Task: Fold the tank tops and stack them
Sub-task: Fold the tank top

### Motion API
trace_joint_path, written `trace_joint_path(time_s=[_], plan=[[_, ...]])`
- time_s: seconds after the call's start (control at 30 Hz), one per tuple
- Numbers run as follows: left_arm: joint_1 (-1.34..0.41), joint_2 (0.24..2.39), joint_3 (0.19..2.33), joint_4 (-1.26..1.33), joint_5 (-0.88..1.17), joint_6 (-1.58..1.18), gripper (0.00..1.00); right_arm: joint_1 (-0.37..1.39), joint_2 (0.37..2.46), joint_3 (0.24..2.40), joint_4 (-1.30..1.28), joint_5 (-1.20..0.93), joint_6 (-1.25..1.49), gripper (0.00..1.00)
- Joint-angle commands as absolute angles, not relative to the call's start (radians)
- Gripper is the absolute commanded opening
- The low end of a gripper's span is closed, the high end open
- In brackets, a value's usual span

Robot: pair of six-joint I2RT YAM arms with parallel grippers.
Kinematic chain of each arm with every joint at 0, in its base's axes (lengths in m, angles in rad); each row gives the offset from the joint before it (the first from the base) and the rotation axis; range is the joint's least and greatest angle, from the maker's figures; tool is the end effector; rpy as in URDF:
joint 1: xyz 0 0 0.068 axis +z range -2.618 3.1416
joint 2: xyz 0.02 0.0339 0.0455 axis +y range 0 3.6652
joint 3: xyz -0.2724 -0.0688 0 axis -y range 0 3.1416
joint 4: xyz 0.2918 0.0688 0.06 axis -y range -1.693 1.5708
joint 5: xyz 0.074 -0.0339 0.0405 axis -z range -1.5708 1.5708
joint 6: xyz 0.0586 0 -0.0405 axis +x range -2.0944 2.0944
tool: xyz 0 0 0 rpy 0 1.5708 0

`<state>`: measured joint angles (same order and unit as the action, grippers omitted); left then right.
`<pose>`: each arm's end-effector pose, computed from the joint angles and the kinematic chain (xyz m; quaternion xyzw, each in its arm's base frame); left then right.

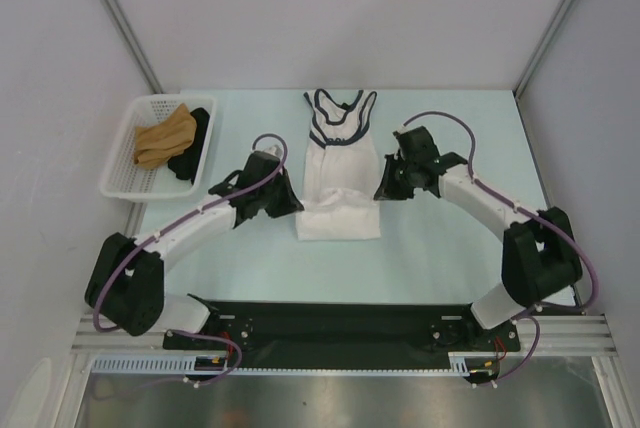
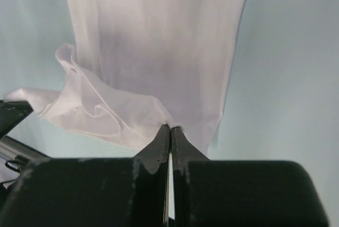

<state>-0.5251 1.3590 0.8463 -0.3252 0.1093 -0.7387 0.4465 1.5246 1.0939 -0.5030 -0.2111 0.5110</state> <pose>0.2866 -0.1734 0.1907 -0.0799 0.9290 -0.2525 0.2586 0.3336 0.1733 0.2128 -0.0025 0.9450 0.2323 0.2303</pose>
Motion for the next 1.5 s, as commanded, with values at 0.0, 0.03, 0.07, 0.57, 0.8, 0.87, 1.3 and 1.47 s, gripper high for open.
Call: trace_joint_path(time_s=[0.0,0.03,0.07,0.57,0.8,0.87,1.3,1.47], plan=[[-0.483,1.443,0.995,-0.331,0.023,-0.667,0.0,0.39,1.643,1.219,-0.489,-0.225,0.443,0.0],[-0.479,1.46,1.018,-0.325,0.006,-0.658,0.0,0.385,1.672,1.279,-0.495,-0.224,0.437,0.0],[-0.471,1.485,1.038,-0.316,0.003,-0.654,0.0,0.379,1.736,1.316,-0.503,-0.219,0.431,0.0],[-0.42,1.764,1.267,-0.258,0.057,-0.623,0.0,0.298,1.944,1.537,-0.522,-0.236,0.416,0.0],[-0.411,1.767,1.31,-0.247,0.067,-0.614,0.0,0.287,1.953,1.598,-0.546,-0.247,0.408,0.0],[-0.407,1.776,1.33,-0.255,0.061,-0.611,0.0,0.285,1.965,1.62,-0.554,-0.247,0.407,0.0],[-0.351,1.968,1.534,-0.316,0.077,-0.585,0.8,0.252,2.076,1.711,-0.494,-0.215,0.436,0.76],[-0.356,1.769,1.263,-0.206,0.118,-0.58,0.96,0.245,1.841,1.378,-0.346,-0.236,0.449,0.73]])
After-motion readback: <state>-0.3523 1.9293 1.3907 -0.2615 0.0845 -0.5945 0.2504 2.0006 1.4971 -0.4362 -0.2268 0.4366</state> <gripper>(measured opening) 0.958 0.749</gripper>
